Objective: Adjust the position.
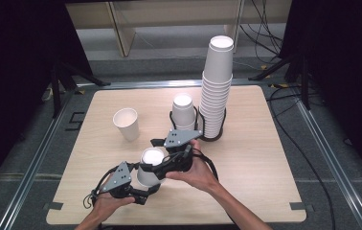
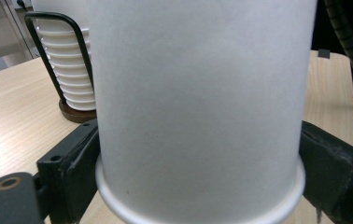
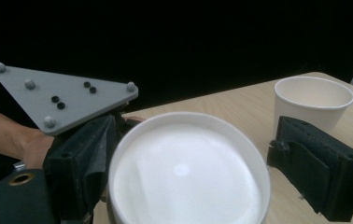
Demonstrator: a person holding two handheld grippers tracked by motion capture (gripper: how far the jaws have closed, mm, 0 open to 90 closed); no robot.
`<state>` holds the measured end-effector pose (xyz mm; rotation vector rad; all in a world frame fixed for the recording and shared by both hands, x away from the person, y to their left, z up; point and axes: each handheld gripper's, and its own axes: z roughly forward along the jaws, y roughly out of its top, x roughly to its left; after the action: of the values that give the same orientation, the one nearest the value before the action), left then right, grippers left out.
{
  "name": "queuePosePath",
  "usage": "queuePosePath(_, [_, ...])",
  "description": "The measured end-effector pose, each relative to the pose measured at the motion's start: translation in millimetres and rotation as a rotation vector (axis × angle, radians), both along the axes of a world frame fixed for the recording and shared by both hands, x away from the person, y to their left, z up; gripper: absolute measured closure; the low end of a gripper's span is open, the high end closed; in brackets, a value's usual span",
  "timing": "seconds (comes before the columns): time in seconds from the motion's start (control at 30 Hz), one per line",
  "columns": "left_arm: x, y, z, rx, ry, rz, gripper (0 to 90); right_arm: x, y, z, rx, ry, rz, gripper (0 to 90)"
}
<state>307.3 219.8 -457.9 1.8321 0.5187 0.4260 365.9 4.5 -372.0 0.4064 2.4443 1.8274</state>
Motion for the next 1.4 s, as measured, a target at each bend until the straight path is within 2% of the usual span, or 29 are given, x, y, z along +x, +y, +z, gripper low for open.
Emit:
queuePosePath(0.07, [-0.3, -0.2, -0.3, 0.002, 0.004, 0.000, 10.8, -0.3, -1.7, 2.1, 0.001, 0.010, -0.011, 15.2])
queuePosePath(0.1, [-0.3, -1.7, -1.7, -0.001, 0.003, -0.002, 10.7, 0.1, -4.4, 5.8, 0.024, 0.017, -0.016, 15.2])
queuePosePath(0.13, [-0.3, -1.7, -1.7, -0.001, 0.003, -0.002, 10.7, 0.1, -4.4, 5.8, 0.024, 0.017, -0.016, 15.2])
queuePosePath(0.17, [-0.4, -1.8, -1.8, 0.003, 0.003, -0.006, 10.7, 1.9, -6.4, 8.0, 0.023, -0.005, -0.012, 15.2])
queuePosePath(0.27, [-0.7, -2.1, -1.5, 0.012, 0.002, -0.016, 10.8, 3.7, -13.8, 14.8, 0.036, -0.009, -0.026, 15.2])
queuePosePath(0.33, [-0.3, -2.0, -1.6, 0.021, 0.002, -0.018, 10.7, 4.6, -16.4, 16.5, 0.032, -0.017, -0.027, 15.2])
queuePosePath(0.4, [-0.1, -0.3, -1.3, 0.036, 0.005, -0.013, 10.7, 4.7, -21.4, 19.0, 0.026, -0.005, -0.030, 15.2])
queuePosePath(0.43, [0.4, 0.3, -1.4, 0.029, 0.007, -0.009, 10.7, 5.5, -23.9, 19.8, 0.023, -0.013, -0.030, 15.2])
queuePosePath(0.47, [0.9, 1.2, -1.3, 0.033, 0.008, -0.009, 10.7, 3.7, -26.7, 20.3, 0.014, 0.018, -0.035, 15.2])
queuePosePath(0.5, [1.6, 3.6, -0.6, 0.043, 0.000, 0.000, 10.7, 5.8, -30.7, 20.8, 0.002, -0.018, -0.029, 15.2])
queuePosePath(0.53, [2.2, 6.3, 0.5, 0.071, -0.002, 0.003, 10.7, 5.6, -31.8, 20.4, 0.003, -0.014, -0.030, 15.2])
queuePosePath(0.57, [2.2, 6.3, 0.5, 0.071, -0.002, 0.003, 10.7, 5.6, -31.8, 20.4, 0.003, -0.014, -0.030, 15.2])
queuePosePath(0.6, [2.5, 6.6, 0.0, 0.057, -0.002, 0.008, 10.7, 5.2, -35.2, 20.9, -0.021, -0.009, -0.028, 15.3])
queuePosePath(0.77, [2.8, 10.0, 0.6, 0.087, -0.006, 0.010, 10.7, 4.6, -42.3, 19.7, -0.060, -0.015, -0.017, 15.3])
queuePosePath(0.83, [2.8, 10.1, 0.7, 0.099, -0.008, 0.005, 10.7, 3.2, -41.8, 17.2, -0.097, -0.016, -0.006, 15.3])
queuePosePath(0.87, [2.9, 9.1, -0.1, 0.092, -0.007, -0.001, 10.7, 3.0, -41.1, 16.5, -0.114, -0.016, 0.003, 15.3])
queuePosePath(0.9, [2.0, 8.7, 0.0, 0.117, -0.006, -0.005, 10.7, 3.0, -40.1, 15.6, -0.123, -0.017, 0.012, 15.3])
queuePosePath(1.23, [-0.1, 3.8, -1.7, 0.137, 0.002, -0.025, 10.8, -2.0, -32.2, 11.5, -0.178, -0.011, 0.044, 15.4])
queuePosePath(1.27, [-0.6, 4.0, -1.1, 0.148, 0.007, -0.026, 10.7, -2.0, -30.1, 9.7, -0.203, -0.018, 0.059, 15.4])
queuePosePath(1.4, [-0.7, 4.2, -0.7, 0.162, 0.012, -0.040, 10.7, -3.4, -27.0, 6.8, -0.226, -0.016, 0.074, 15.4])
